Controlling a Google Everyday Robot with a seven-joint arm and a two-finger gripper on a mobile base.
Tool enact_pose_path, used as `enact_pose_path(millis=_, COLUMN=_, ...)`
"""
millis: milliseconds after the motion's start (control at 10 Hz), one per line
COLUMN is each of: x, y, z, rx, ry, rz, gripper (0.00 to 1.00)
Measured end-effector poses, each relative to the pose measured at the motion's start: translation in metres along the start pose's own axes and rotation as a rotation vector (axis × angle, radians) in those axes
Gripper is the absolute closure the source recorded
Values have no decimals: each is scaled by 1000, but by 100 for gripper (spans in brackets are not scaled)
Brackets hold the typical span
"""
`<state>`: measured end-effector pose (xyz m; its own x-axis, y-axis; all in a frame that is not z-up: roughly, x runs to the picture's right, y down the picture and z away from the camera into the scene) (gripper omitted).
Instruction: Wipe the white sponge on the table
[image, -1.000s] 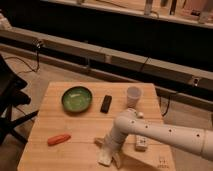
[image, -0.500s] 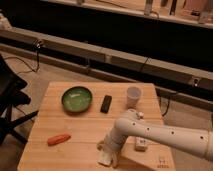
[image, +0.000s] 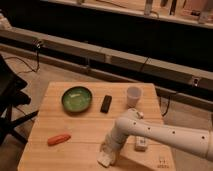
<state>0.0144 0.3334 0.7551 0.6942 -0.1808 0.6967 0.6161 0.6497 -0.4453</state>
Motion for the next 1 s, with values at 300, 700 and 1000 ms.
enact_pose_path(millis=300, x=8, y=-8, z=-3, rx=-9, ry=5, rz=-7, gripper=93)
enact_pose_path(millis=700, x=8, y=-9, z=-4, rx=-5, ry=5, rz=-8, gripper=94)
enact_pose_path(millis=1000, x=15, y=-21, z=-6, rx=-7, ry=8, rz=-18, gripper=94)
